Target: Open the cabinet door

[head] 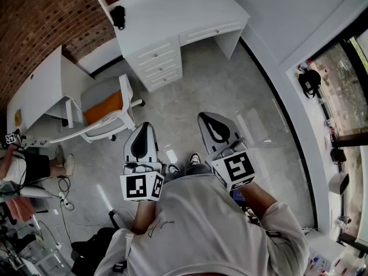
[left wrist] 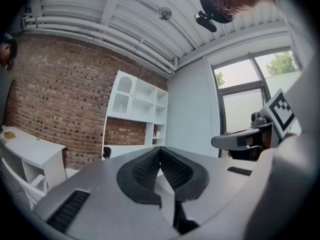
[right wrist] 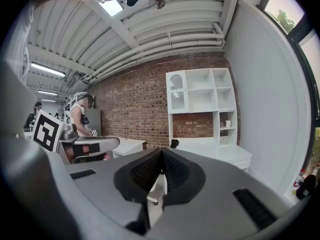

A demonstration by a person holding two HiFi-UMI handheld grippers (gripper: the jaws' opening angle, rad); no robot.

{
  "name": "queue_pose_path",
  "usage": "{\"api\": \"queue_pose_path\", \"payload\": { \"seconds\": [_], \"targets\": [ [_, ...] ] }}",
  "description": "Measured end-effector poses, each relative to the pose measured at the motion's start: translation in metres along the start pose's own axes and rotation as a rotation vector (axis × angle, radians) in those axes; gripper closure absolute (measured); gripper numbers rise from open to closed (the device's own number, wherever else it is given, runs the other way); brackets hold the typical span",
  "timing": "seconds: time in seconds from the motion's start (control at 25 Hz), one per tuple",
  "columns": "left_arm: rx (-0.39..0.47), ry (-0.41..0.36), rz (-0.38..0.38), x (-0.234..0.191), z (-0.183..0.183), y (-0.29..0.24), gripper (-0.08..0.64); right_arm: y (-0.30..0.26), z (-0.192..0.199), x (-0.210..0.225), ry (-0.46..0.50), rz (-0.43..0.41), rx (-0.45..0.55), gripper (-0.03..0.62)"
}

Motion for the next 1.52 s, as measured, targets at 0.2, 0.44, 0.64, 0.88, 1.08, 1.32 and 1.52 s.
{"api": "queue_pose_path", "payload": {
  "seconds": [0.2, 0.44, 0.64, 0.88, 1.08, 1.32, 1.52],
  "targets": [
    [0.015, 0.017, 0.006, 0.017, 0.001, -0.013, 0.545, -0.001, 0.003, 0.015, -0.012, -0.052, -0.013, 0.569],
    [-0.027, 0.014, 0.003, 0.03, 0.013, -0.023, 0.545, -0.004, 0.019, 0.031, -0.084, -0.088, -0.031, 0.568],
    [-0.04, 0.041, 0.05, 0.04, 0.019, -0.038, 0.545, -0.006, 0.022, 0.041, -0.108, -0.143, -0.047, 0.568],
    [-0.046, 0.058, 0.09, 0.033, 0.024, -0.057, 0.545, -0.023, 0.019, 0.045, -0.092, -0.15, -0.059, 0.568],
    [-0.034, 0.09, 0.074, 0.009, 0.029, -0.081, 0.545, -0.058, 0.026, 0.052, -0.101, -0.138, -0.117, 0.568],
    [-0.025, 0.084, 0.059, -0.034, 0.026, -0.138, 0.545, -0.128, 0.006, 0.073, -0.055, -0.147, -0.119, 0.568],
    [-0.024, 0.072, 0.099, -0.075, 0.011, -0.184, 0.545, -0.195, -0.016, 0.084, -0.081, -0.186, -0.113, 0.568]
  ]
}}
Point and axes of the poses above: the fingertips, and each gripper's own axes: y backward along the fingers, x to its right, z out of its underside, the point moved 7 cm from there along y, backward along the fingers, and after that the axes turned 1 degree about -y, right-handed, at the moved point
